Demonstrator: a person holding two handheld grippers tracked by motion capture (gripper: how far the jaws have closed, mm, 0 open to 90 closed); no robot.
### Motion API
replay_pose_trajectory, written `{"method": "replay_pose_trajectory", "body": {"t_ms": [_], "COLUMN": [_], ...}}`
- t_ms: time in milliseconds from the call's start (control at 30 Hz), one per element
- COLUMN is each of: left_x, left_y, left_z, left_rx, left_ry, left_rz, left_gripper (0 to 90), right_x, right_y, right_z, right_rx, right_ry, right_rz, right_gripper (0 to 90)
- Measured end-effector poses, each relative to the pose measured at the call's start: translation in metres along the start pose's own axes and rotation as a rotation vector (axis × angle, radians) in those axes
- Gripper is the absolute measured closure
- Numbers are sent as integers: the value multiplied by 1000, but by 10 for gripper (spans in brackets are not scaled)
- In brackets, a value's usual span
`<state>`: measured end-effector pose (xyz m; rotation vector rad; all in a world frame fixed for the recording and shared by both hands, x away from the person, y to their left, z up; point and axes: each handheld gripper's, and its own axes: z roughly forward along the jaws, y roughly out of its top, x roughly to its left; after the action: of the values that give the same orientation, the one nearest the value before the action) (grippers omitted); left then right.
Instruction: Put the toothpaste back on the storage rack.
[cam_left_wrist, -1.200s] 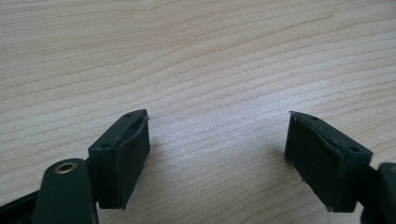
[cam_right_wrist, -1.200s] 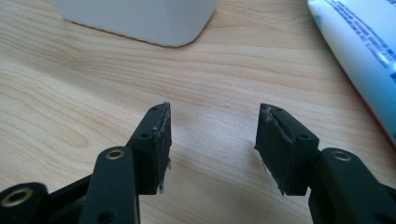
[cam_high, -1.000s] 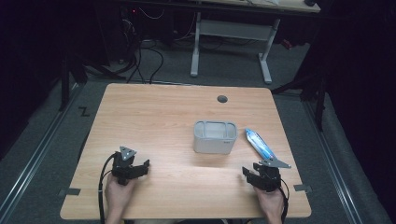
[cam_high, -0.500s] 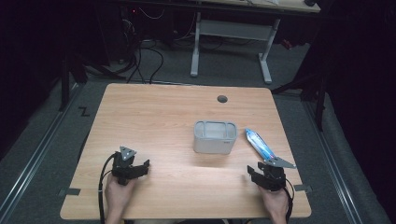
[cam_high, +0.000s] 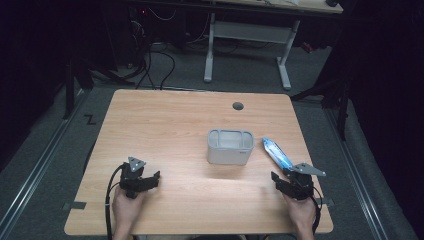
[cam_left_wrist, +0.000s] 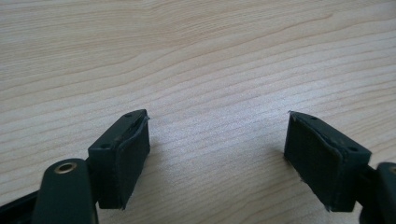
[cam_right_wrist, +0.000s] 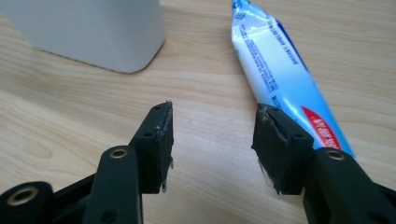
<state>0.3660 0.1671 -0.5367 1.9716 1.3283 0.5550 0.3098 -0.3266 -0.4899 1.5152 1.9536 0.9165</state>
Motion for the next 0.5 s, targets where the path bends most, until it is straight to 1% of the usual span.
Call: {"method": "replay_pose_trajectory", "body": {"t_ms": [33,133,167,333,433,500], "left_x": [0,0,0,0,0,0], "left_y": [0,0,0,0,0,0], "left_z": [0,0,0,0,0,0], "left_rx": [0,0,0,-1,-1,-1], "left_ry": [0,0,0,-1,-3,-1], "left_rz": [0,0,0,-2,-3,-1], "left_gripper": [228,227,226,229,229,227], "right_x": [-1,-5,-8,-13,-18,-22], "right_y": [1,5,8,15,22,26], "right_z": [0,2,4,9,11,11], "right_rx": [0,-1,6,18,32,40], "right_ry": [-1,-6,-13,-30,-43,-49], "right_rz": [10,5,16,7,-9,-4], "right_gripper": [478,467,456,439,432,430]}}
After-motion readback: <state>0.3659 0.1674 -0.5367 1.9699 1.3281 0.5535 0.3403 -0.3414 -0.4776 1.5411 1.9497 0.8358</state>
